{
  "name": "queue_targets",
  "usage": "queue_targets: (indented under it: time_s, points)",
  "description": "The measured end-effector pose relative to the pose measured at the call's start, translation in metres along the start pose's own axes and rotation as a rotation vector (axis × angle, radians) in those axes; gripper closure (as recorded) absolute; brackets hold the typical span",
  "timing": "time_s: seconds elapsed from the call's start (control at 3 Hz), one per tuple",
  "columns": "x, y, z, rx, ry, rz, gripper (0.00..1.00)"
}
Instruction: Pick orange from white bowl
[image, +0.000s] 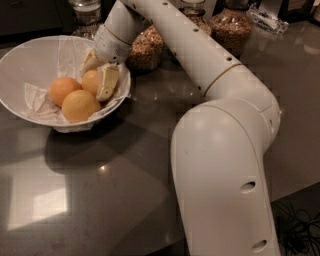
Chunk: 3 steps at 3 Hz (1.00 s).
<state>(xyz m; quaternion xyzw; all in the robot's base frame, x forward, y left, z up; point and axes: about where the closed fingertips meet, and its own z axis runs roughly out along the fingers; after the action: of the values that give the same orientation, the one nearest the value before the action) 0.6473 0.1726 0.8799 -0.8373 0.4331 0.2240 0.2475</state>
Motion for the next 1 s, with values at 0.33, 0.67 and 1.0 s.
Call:
queue_targets:
  time_s: [0.33,0.67,1.0]
  points:
    - [0.0,0.0,0.0,0.0,0.0,0.0,0.82]
    - [0.0,0.0,0.0,0.0,0.0,0.0,1.0]
    - [-0.0056,-0.0004,-0.0092,0.032,-0.01,-0.012,1.0]
